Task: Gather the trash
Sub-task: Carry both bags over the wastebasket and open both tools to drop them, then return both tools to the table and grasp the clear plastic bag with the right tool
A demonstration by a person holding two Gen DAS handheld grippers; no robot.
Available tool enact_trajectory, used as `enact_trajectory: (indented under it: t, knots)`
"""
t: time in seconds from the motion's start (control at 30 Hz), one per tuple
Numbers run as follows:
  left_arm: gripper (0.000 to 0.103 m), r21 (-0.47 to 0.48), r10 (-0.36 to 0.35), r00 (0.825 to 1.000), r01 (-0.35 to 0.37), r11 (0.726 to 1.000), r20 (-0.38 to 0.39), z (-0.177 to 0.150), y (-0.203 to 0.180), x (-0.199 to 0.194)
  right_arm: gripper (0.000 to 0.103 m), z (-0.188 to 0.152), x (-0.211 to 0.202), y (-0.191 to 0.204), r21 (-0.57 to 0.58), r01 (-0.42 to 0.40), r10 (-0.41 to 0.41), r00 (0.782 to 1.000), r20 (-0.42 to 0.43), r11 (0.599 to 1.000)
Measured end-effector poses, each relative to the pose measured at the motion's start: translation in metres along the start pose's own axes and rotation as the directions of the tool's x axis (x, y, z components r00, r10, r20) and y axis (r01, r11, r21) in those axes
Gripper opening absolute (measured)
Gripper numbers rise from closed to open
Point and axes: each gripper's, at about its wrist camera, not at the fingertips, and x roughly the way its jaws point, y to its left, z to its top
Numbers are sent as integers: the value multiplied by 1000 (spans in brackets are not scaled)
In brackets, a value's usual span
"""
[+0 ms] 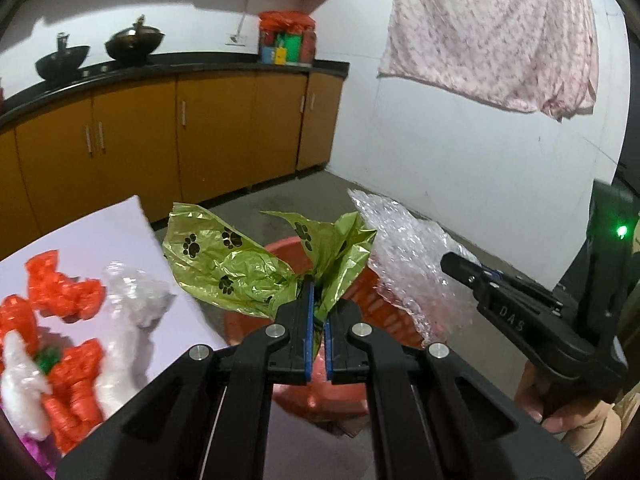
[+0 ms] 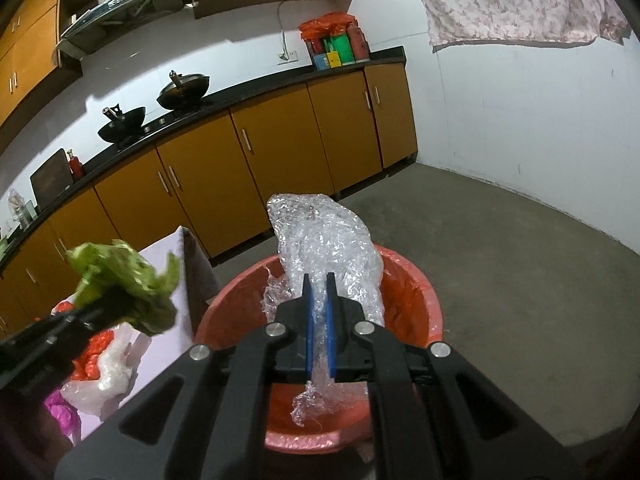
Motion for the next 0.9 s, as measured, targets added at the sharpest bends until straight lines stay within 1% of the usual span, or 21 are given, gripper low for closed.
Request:
enact_trajectory:
  t: [0.37,0.43,0.5,0.53,0.57,0.63,0.83,0.9]
  knots:
    - [4,19,-43,997,44,999,-64,-3,-6,37,7,1,24,-16,24,-15,15,1000,-20,1000]
    - [4,13,-46,996,47,999,-77,-4,-7,43,9,1,26,-19,29,-26,27,999,-21,999]
    - [8,7,-53,994,54,999,-97,-5,-6,48,11,-1,26,-20,40,-36,37,999,-24,999]
    - [16,1,-51,993,51,999,-107,-6,-5,49,13,0,26,-22,45,-38,39,999,-24,998]
    - [32,-2,-48,993,48,999,-108,-7,-3,49,17,-1,26,-24,51,-40,41,999,-25,998]
    - [51,-14,-36,994,34,999,-102,-10,1,46,25,-1,24,-28,60,-40,41,999,-22,997]
    - [53,-36,13,996,-16,999,-88,-14,15,28,29,-3,12,-38,69,-5,6,1000,-9,998]
    - [57,-48,34,996,-38,998,-79,-15,18,21,32,-4,6,-39,67,5,-5,1000,-4,998]
